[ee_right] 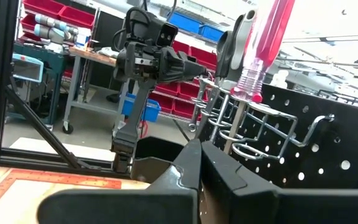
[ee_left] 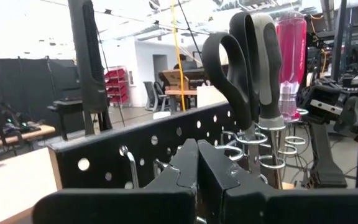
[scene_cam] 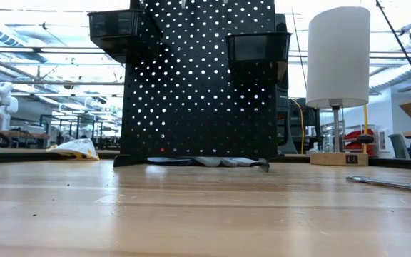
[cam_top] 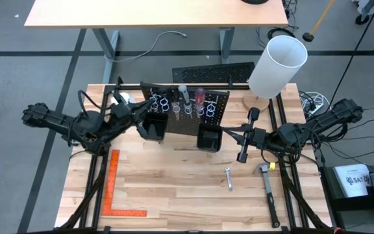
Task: Hang tools onto peg board
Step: Remove the silver wrench from the black peg board
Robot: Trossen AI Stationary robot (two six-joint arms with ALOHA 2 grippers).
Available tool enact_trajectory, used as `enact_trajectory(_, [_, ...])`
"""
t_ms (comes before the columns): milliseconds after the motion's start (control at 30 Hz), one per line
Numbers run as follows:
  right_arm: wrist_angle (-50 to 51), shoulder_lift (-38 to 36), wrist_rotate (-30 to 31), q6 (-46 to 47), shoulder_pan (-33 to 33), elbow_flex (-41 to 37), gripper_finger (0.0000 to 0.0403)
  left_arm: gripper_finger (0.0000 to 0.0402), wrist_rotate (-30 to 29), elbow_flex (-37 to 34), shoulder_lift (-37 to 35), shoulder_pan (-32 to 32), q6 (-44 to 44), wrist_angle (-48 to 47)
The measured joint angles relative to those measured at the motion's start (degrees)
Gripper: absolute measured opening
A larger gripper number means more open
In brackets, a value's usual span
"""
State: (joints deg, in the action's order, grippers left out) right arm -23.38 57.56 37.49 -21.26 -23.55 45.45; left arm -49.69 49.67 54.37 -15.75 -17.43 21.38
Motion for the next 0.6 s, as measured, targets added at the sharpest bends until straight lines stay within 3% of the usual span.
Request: enact_trajectory(600, [-0.1, 0.0, 0.0, 0.0, 0.0, 0.0, 0.0002, 0.0002, 1.5, 2.9, 0.0, -0.9, -5.9, 3.3])
